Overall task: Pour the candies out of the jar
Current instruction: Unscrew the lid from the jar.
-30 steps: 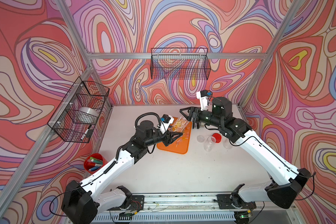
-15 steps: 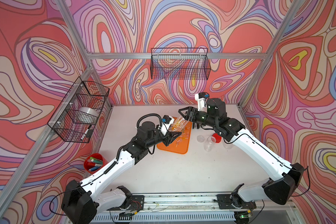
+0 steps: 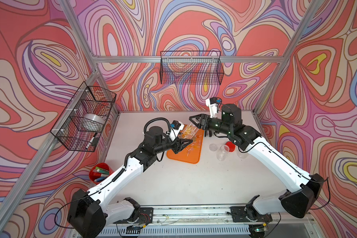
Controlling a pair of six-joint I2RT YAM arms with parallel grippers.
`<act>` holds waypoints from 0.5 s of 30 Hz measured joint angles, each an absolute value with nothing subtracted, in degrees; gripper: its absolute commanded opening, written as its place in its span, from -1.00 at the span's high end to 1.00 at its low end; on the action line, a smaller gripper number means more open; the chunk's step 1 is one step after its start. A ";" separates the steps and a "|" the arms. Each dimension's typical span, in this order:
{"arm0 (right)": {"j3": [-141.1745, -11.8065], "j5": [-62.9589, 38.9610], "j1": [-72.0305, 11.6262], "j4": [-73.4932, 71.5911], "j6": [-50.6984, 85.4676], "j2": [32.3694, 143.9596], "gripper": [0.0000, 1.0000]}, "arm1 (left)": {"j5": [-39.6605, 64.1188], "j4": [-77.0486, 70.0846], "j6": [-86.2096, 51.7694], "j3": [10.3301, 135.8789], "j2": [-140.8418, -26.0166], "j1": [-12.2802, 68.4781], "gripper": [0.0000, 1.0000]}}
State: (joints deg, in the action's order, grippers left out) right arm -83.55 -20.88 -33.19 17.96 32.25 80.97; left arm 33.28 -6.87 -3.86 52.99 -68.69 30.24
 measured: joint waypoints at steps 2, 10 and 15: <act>-83.55 -24.91 -32.69 16.49 29.34 80.55 0.29 | 39.13 -8.67 -5.76 52.99 -68.88 28.42 1.00; -82.24 -36.03 -31.09 13.69 22.87 77.65 0.31 | 51.64 -11.88 -10.09 53.49 -69.08 26.57 1.00; -82.06 -35.59 -30.94 13.34 23.20 77.47 -0.23 | 52.10 -12.25 -11.25 53.49 -69.10 26.57 1.00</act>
